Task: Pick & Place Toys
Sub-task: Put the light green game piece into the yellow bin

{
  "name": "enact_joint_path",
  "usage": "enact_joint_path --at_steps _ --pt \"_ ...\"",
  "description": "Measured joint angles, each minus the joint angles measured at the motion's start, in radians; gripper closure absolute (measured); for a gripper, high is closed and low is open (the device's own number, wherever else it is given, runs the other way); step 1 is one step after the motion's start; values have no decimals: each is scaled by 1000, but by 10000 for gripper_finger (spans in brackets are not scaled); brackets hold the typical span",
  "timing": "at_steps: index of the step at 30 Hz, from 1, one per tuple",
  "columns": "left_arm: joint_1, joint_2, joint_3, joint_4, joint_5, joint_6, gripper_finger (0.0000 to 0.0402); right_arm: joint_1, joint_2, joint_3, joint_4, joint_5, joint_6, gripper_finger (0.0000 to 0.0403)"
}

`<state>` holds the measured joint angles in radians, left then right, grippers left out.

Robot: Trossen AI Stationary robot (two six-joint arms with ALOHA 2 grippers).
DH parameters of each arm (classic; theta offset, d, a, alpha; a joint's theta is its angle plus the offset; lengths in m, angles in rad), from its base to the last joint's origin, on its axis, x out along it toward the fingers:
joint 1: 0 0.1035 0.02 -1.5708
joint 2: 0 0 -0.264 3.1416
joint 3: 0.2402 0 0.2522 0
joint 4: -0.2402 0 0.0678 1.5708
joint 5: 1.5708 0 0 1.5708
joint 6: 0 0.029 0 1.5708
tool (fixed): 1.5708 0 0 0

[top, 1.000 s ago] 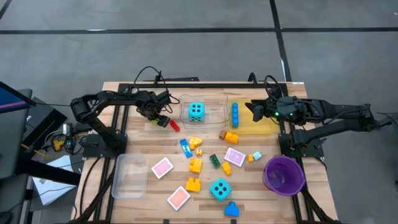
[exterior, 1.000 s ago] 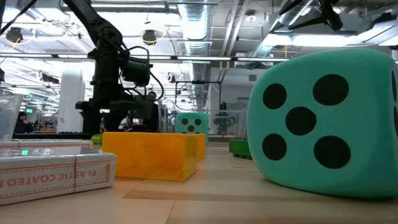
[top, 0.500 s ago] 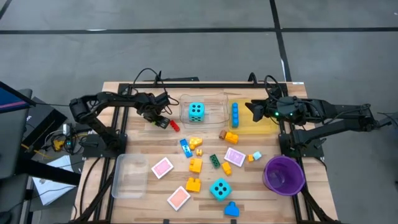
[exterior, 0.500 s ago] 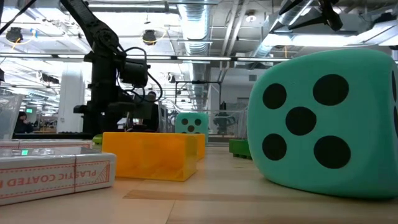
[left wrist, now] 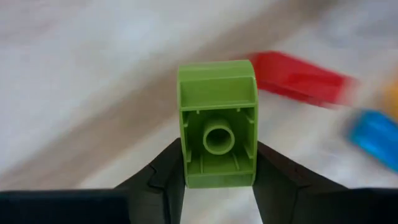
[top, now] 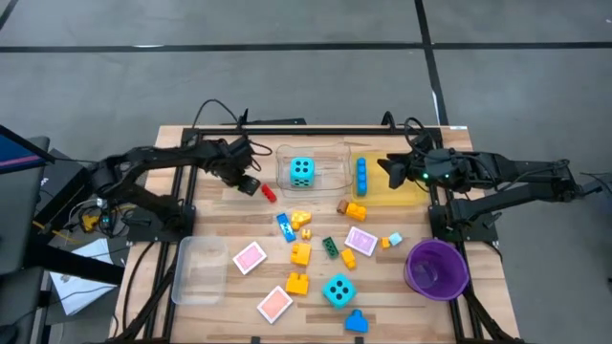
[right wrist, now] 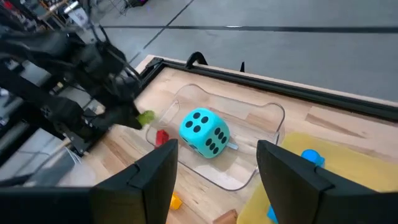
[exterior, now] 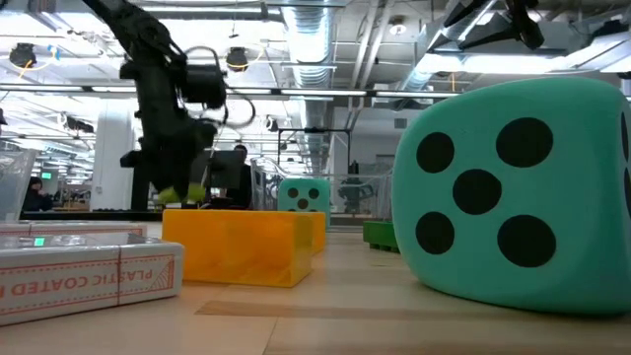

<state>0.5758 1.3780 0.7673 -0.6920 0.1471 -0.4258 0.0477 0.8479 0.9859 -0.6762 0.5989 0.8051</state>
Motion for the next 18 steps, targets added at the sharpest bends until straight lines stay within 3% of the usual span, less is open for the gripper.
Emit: enact_joint_path --at_steps 5,12,18 --pt "-3 -119 1 3 177 -13 266 0 24 0 3 -23 -70 191" --pt "-31 -250 1 22 309 -83 266 18 90 0 66 -48 -194 191" --pt "-114 -299 1 191 417 -191 266 25 174 0 234 -79 -472 191"
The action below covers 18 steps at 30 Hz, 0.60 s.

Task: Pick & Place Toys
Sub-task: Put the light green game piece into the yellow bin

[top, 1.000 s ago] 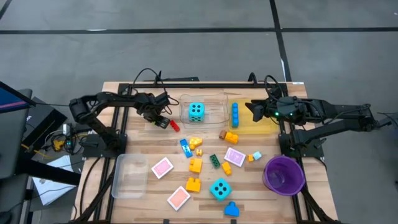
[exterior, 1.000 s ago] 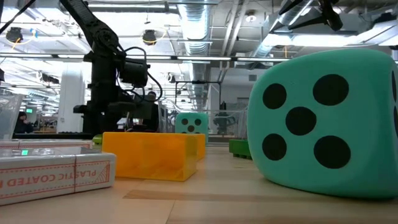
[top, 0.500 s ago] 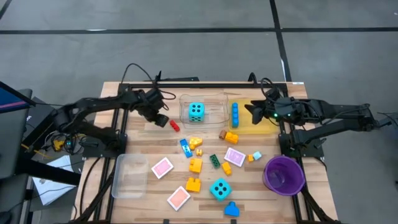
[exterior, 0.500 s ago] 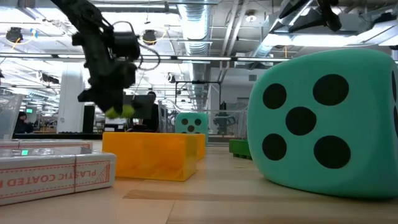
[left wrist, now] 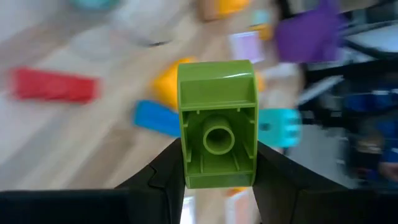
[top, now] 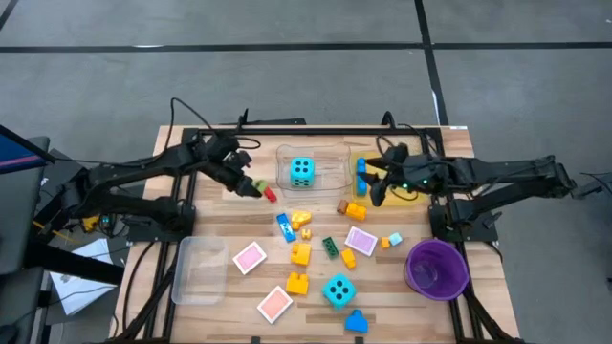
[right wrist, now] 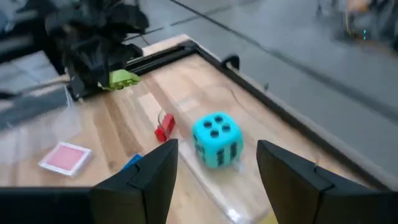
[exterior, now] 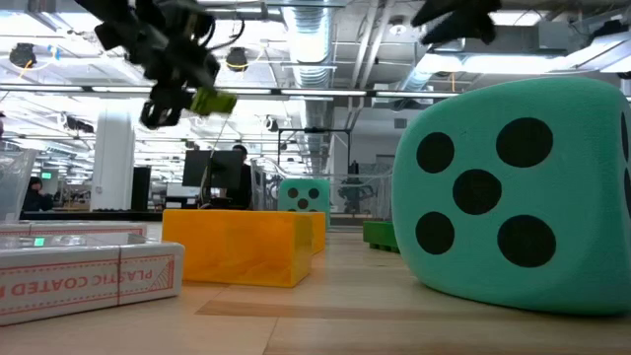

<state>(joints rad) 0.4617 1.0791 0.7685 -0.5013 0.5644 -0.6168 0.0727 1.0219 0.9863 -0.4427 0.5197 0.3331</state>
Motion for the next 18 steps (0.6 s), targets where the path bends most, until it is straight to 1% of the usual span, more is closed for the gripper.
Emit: enact_joint_path --at_steps 1,4,6,10,15,18 --pt "-20 0 0 48 18 -24 266 0 15 0 32 -10 -47 191" --pt "-85 0 0 199 54 -91 266 1 57 11 111 -99 -130 191" --pt "-134 9 1 312 70 -131 266 -1 89 35 144 -153 -139 191" --pt "-215 16 2 511 80 -210 266 -2 154 98 149 -289 -164 191" --pt "-286 49 4 691 78 -284 266 -2 239 177 183 -403 -234 191" --pt "-317 79 1 756 75 -312 266 -2 294 237 216 -463 -290 191"
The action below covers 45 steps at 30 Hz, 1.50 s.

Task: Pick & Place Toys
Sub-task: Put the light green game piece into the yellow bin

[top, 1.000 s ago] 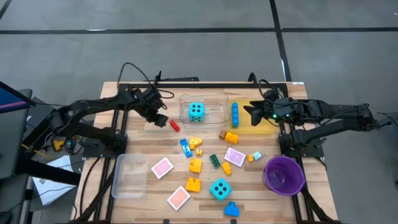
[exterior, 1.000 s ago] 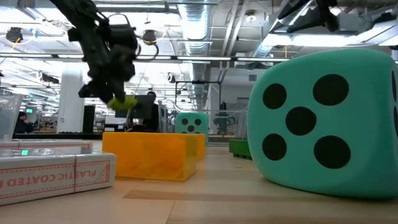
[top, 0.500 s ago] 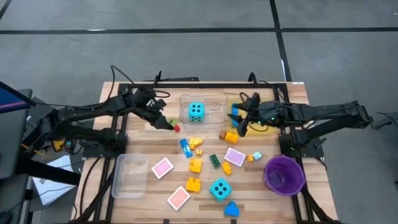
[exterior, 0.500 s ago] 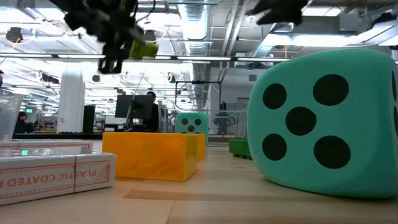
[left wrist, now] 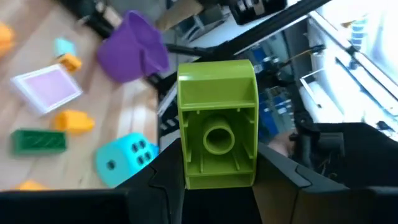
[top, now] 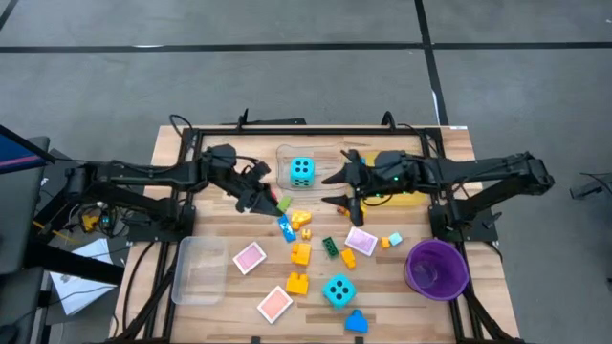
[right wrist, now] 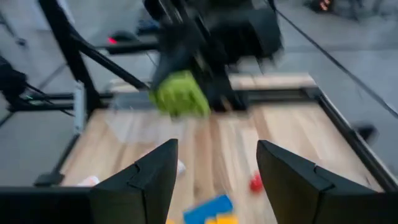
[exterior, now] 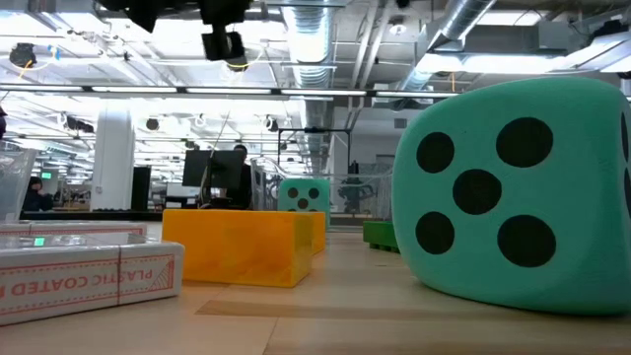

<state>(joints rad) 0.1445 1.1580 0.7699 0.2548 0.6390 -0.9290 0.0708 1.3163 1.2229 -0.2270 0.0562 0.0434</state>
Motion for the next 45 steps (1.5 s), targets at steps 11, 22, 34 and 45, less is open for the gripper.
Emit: enact_joint_path --at_steps 11,22,34,45 --pt "-87 34 0 154 4 -47 266 0 205 300 -125 -187 -58 191" --pt "-88 31 34 180 38 -48 266 7 345 465 -174 -315 -99 191" --pt "-88 31 39 214 51 -49 266 14 392 490 -125 -321 -114 191" --pt "-82 31 39 228 51 -56 266 14 405 490 -89 -336 -105 197"
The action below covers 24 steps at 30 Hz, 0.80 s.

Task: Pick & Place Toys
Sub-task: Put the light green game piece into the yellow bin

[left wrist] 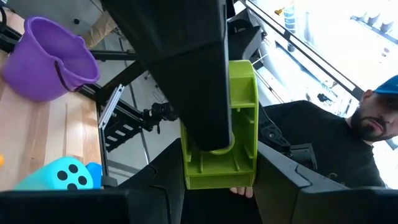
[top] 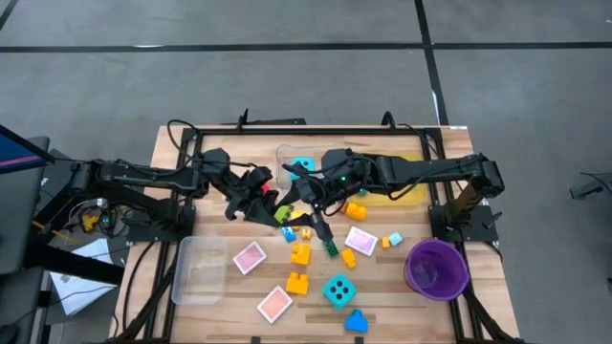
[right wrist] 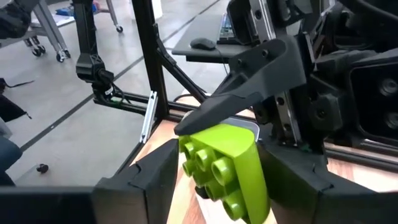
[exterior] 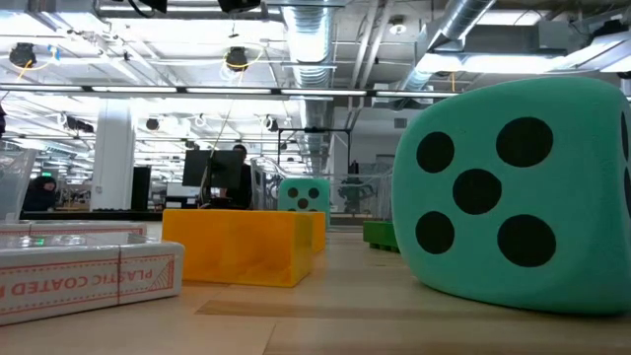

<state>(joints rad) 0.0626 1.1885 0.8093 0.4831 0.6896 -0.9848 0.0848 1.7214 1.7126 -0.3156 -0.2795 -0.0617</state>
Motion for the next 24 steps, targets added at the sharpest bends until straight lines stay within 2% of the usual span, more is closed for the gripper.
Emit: enact_joint_path --at_steps 4,10,16,18,24 --pt "2 0 0 4 5 0 266 -1 0 0 6 -10 1 225" --pt "1 0 0 -1 19 -17 266 -2 0 0 -1 -51 -20 295" --pt "2 0 0 -1 13 -31 265 -3 0 0 -2 -61 -19 301" --pt "2 0 0 0 6 -26 243 -3 0 0 -5 -60 -3 301" --pt "29 0 0 -4 -27 -8 124 -1 -8 -1 -26 -62 47 310"
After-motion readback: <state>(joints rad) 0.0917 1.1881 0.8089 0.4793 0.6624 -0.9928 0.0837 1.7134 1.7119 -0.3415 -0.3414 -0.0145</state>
